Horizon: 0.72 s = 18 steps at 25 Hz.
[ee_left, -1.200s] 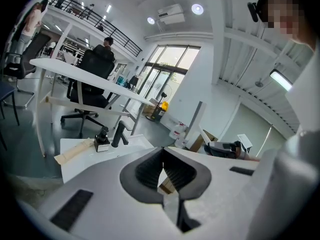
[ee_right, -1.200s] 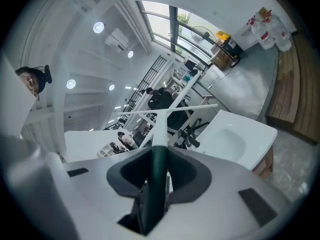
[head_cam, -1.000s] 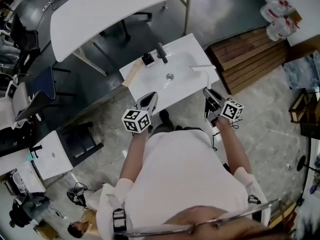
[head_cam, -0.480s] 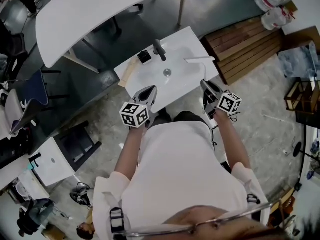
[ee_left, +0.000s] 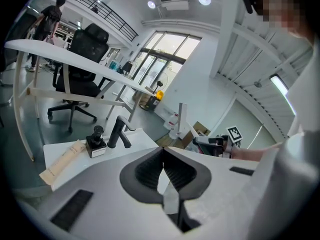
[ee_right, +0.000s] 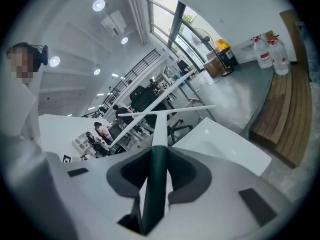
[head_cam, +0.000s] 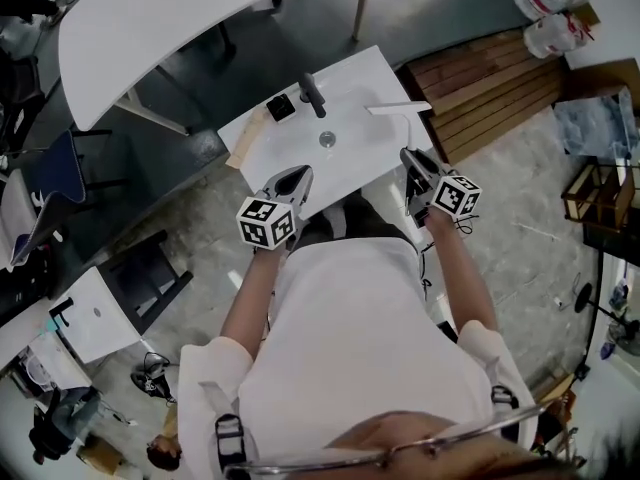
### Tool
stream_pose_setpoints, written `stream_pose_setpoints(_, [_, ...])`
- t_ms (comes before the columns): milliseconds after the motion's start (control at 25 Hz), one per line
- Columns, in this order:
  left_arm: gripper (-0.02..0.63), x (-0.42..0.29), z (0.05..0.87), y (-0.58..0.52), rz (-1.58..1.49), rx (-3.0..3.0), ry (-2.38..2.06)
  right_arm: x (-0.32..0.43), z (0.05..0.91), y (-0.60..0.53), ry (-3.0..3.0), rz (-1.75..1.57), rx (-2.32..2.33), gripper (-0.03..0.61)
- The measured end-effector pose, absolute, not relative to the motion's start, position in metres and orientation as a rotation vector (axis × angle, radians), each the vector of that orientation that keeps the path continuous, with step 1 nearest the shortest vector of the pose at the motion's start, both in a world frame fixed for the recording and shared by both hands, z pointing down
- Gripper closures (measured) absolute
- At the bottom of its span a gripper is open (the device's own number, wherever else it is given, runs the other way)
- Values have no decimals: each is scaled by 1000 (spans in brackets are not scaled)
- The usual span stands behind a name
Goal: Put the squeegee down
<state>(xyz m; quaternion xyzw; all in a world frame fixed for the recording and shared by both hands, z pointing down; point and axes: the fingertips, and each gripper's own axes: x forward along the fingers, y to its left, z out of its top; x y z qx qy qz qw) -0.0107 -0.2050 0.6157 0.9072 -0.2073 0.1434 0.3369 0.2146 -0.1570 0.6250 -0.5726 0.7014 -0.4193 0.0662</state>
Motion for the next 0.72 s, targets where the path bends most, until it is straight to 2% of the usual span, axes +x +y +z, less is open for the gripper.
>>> stream_pose_setpoints(720, [609, 66, 609, -214, 307, 2273, -762, 270, 683, -221, 2488, -1372, -1604, 479])
